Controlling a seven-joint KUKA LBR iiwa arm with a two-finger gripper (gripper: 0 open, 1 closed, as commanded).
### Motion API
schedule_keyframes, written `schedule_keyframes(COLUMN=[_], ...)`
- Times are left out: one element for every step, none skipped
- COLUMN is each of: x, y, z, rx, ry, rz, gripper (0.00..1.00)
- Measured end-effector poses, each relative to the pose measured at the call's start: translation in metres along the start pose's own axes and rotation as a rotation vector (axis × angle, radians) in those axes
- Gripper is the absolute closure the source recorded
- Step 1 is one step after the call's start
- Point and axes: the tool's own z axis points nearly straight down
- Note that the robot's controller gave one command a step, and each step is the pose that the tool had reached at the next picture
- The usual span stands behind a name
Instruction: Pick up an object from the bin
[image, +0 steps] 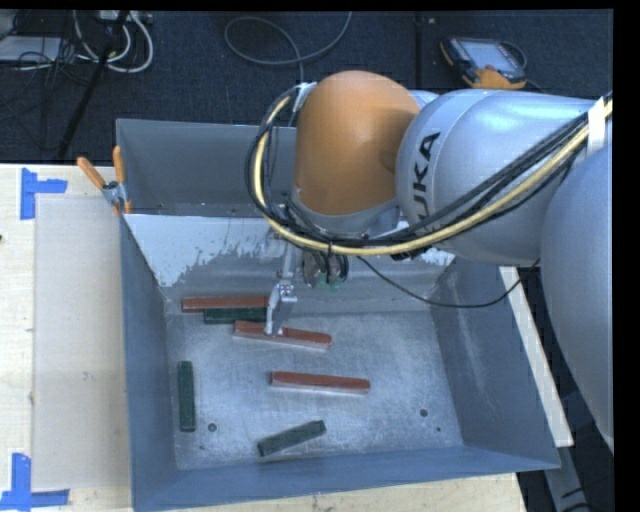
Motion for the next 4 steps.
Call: schedule_keyframes(x=[-0.004, -0.004, -0.006, -0.006], y=[0.001, -0.005, -0.013, -0.013], z=[0.043, 0.119, 0.139, 0.139], rx=[-0.001, 0.0, -0.012, -0.012], ry=[-0.007, -0.001, -0.027, -0.027], rz=[-0.033, -0.035, -0.015, -0.014], gripper=[0.0, 0.0, 1.0, 1.0])
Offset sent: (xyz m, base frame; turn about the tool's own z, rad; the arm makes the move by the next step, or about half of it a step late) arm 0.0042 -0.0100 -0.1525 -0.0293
